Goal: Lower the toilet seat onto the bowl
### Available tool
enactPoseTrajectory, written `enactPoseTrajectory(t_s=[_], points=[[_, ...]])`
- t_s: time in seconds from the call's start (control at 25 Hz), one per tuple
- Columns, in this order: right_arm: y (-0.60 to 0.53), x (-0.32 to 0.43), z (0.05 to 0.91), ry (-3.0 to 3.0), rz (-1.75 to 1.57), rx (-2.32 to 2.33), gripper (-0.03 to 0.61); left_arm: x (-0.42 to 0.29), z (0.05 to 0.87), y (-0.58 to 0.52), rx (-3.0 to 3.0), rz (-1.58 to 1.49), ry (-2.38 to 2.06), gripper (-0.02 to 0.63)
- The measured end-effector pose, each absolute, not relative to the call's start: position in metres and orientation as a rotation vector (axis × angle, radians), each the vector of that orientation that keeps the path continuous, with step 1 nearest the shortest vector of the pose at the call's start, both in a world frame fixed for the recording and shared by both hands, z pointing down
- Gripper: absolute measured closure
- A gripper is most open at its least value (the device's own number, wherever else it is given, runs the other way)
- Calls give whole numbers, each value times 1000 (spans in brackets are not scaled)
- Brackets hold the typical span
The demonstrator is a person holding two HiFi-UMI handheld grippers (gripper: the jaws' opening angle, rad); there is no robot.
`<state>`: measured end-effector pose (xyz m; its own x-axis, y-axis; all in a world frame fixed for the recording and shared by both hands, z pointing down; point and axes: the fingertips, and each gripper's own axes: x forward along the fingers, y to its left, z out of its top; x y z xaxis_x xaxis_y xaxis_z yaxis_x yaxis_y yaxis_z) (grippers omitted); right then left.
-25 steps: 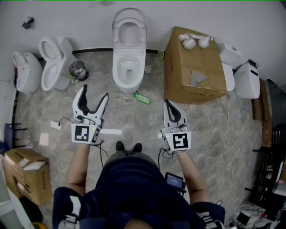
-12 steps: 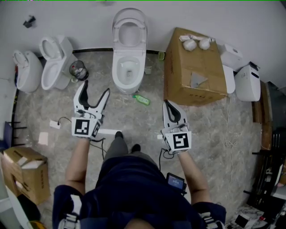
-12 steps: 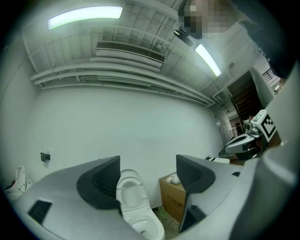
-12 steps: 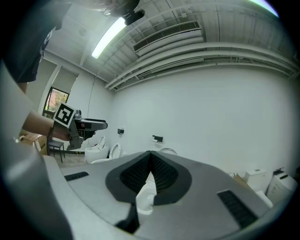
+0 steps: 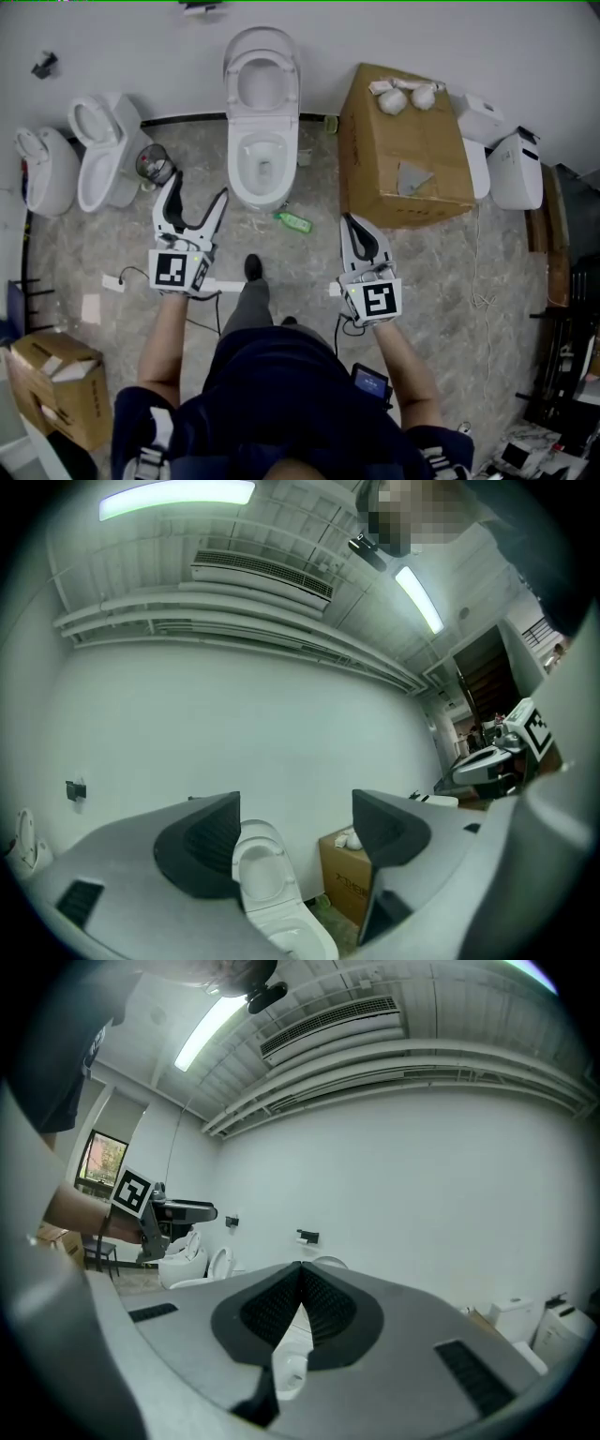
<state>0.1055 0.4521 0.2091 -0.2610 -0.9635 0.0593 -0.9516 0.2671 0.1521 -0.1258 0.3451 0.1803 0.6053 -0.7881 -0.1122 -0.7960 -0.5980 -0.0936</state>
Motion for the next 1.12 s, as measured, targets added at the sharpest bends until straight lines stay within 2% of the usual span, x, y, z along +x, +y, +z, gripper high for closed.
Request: enactPoseTrajectory(t_s=[0.56,1.12], points=[[269,86,219,-2264,-39,1906,558,-145,186,147,-2773,66,1215,255],[162,131,238,-2311,-5,1829,558,-91,207,37,-2778,31,1292,255]])
